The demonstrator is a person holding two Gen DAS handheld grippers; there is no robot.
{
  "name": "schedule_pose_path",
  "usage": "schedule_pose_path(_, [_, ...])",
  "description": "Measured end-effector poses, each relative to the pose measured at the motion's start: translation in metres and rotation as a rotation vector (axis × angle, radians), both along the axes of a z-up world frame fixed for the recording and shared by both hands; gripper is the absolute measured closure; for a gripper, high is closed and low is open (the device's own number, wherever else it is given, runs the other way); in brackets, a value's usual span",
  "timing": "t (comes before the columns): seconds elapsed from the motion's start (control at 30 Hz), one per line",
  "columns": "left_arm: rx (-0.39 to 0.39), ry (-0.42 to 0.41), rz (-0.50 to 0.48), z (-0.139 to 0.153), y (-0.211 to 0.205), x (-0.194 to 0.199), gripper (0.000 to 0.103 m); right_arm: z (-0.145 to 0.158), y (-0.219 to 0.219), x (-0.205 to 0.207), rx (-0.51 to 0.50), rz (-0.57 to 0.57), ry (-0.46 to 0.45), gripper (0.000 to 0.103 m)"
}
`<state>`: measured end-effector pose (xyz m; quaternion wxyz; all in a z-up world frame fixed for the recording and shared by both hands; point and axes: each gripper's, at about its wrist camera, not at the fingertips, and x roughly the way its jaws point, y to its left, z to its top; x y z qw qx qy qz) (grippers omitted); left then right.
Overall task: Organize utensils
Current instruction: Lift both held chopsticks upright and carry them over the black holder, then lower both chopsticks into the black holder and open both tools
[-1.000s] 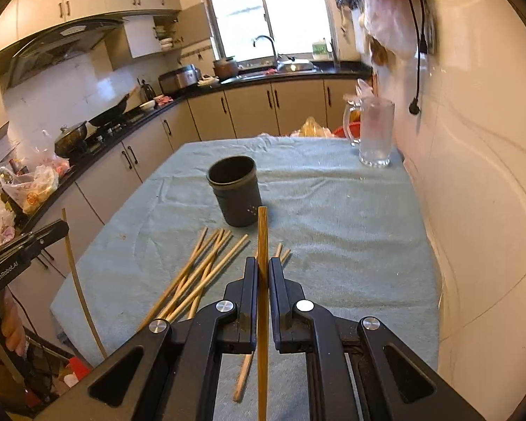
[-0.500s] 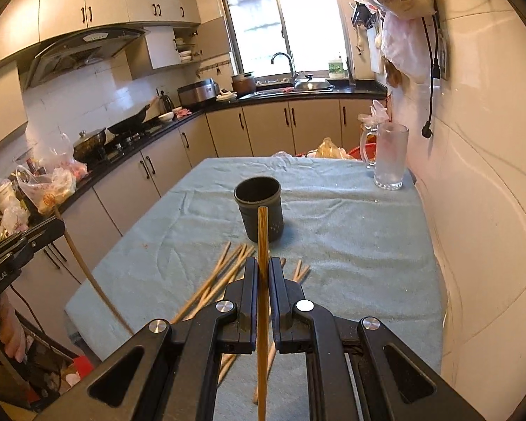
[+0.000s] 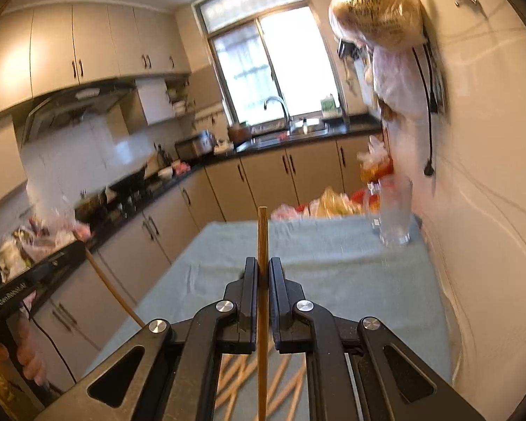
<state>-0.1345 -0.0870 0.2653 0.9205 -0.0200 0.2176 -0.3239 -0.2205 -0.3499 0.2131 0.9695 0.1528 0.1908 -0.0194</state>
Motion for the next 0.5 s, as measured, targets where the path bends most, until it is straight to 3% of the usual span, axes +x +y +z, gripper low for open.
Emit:
schedule_pose_path(0.27, [-0.031, -0.014, 0.015, 0.02, -0.044, 0.069, 0.098, 0.016, -0.015, 0.071, 0.045, -0.081, -0.106, 0.096])
schedule_pose_path(0.5, [-0.051, 0.021, 0.012, 0.012, -0.073, 0.114, 0.098, 0.012, -0.042, 0.121, 0.13, -0.124, -0.163, 0.096])
